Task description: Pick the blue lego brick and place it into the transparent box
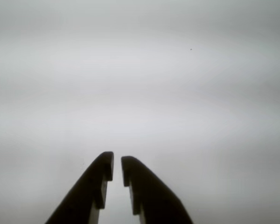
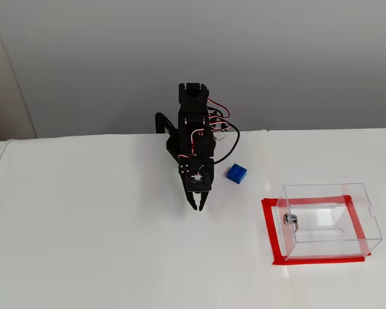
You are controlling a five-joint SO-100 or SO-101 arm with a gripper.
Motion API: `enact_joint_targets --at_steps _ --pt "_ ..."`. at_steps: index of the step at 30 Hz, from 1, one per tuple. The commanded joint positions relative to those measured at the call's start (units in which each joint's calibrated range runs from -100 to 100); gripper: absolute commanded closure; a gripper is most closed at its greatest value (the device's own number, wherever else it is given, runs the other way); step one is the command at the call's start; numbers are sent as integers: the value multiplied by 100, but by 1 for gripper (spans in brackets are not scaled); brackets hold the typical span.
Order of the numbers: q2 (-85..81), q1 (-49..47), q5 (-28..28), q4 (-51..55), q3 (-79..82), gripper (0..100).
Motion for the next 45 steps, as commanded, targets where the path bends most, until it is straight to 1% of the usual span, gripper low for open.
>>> enact_joint_targets --at_steps 1,17,28,37,39,45 --pt "-42 85 -16 1 78 98" --pt "-42 18 20 1 78 98" --pt "-34 -1143 20 80 60 98" --pt "-25 -3146 20 88 33 98" --pt "-17 -3272 20 271 -67 98" --pt "-25 -3353 -11 1255 -628 98"
